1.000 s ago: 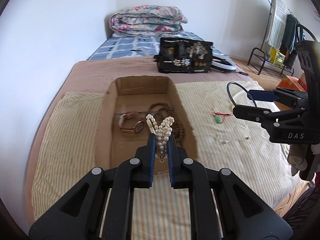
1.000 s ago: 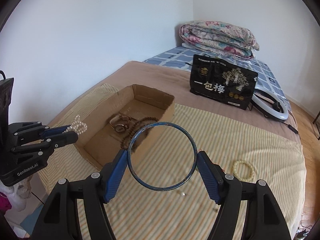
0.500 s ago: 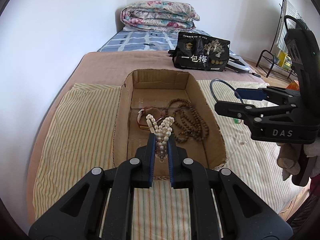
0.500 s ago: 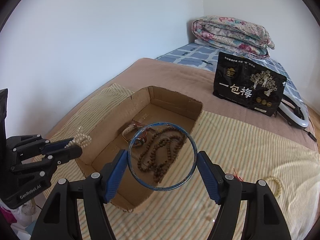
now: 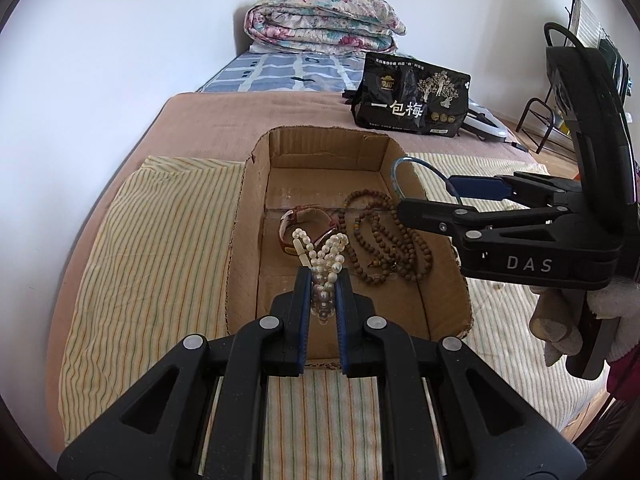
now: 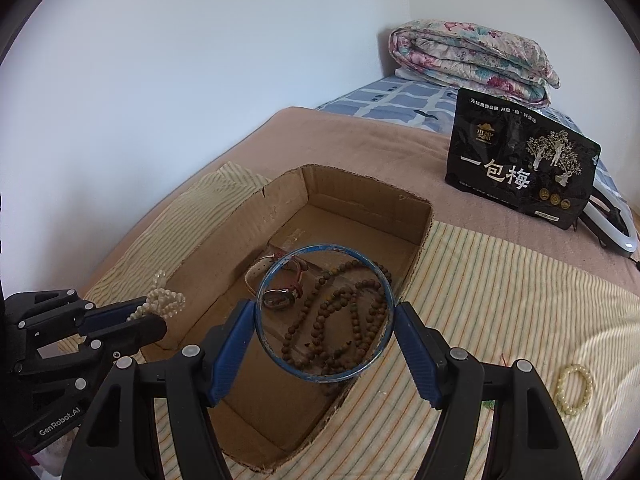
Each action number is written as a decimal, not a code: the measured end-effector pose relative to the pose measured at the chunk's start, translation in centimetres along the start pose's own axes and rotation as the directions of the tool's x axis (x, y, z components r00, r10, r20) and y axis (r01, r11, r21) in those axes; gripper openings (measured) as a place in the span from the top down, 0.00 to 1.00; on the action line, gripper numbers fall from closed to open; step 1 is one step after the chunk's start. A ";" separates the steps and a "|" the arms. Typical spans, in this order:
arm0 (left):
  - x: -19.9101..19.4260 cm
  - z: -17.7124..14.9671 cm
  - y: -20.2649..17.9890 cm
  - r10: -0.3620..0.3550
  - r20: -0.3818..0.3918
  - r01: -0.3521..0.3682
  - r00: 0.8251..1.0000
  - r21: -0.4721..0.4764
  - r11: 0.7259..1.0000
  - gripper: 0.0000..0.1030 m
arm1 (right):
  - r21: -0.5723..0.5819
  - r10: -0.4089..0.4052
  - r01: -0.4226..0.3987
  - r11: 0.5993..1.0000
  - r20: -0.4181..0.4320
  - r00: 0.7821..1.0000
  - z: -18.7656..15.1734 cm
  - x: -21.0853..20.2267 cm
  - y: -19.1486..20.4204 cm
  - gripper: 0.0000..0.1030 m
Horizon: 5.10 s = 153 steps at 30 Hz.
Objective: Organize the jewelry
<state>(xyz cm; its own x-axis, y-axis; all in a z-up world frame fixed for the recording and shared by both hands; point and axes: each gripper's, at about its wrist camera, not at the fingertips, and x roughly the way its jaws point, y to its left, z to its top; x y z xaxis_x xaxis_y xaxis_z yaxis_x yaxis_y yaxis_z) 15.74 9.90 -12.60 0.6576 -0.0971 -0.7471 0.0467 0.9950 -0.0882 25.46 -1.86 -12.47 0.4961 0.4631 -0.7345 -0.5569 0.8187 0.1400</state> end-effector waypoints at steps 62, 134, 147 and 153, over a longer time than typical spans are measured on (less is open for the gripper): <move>-3.9 0.6 -5.4 -0.015 0.079 0.010 0.997 0.066 0.998 0.51 | 0.065 -0.087 0.080 0.995 0.116 0.989 -0.5 -7.1 -3.4 0.09; 10.5 -3.1 -20.5 -0.192 -0.202 0.236 0.960 0.218 0.947 0.79 | 0.162 -0.240 0.253 0.954 -0.097 0.966 -11.5 -3.0 -23.9 0.09; 11.3 -3.4 -20.2 -0.200 -0.202 0.243 0.959 0.215 0.946 0.89 | 0.123 -0.249 0.264 0.957 -0.126 0.960 -10.6 -0.8 -24.0 0.07; 11.4 -3.4 -20.2 -0.204 -0.199 0.246 0.958 0.214 0.945 0.92 | 0.126 -0.239 0.254 0.959 -0.125 0.963 -10.5 -0.7 -24.0 0.08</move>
<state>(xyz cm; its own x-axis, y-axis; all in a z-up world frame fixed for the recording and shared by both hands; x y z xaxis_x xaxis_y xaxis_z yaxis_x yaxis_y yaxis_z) 19.77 -11.36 -21.54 0.4708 -0.3008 -0.8294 0.3670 0.9217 -0.1259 31.52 -25.40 -22.32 0.5279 0.2077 -0.8235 -0.3239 0.9456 0.0309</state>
